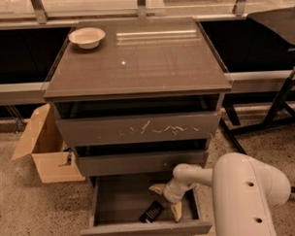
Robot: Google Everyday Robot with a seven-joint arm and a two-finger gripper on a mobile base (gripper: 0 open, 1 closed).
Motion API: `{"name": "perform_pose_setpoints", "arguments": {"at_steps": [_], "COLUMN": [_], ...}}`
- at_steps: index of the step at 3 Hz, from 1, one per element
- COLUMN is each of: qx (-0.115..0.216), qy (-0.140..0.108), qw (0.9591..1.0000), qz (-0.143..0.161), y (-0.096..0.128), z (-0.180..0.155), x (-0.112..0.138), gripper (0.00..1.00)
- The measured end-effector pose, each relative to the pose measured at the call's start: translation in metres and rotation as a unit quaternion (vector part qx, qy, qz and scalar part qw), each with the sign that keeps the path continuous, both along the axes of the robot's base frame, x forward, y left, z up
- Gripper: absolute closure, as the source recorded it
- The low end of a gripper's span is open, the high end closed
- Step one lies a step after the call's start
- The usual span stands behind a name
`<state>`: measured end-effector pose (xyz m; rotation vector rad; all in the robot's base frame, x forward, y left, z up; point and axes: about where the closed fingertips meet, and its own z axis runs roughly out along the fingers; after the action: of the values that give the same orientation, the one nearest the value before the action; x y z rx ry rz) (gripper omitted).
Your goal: Pick rxbar chocolate from bottom drawer and place on counter
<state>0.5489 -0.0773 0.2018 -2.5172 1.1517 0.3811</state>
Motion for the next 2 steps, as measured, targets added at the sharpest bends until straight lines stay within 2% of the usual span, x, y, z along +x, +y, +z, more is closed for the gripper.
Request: {"name": "perform_pose_setpoints", "arguments": {"at_steps": [1,2], "qx": [0.005,0.011], "qy": [-0.013,-0.014], "qw": [0.9997,0.9994], "qz": [0.018,0.031], "y": [0.0026,0.0107], "z": [-0.0028,-0.0111], "x": [0.0096,0.0149], "gripper": [0.0,0.0]}}
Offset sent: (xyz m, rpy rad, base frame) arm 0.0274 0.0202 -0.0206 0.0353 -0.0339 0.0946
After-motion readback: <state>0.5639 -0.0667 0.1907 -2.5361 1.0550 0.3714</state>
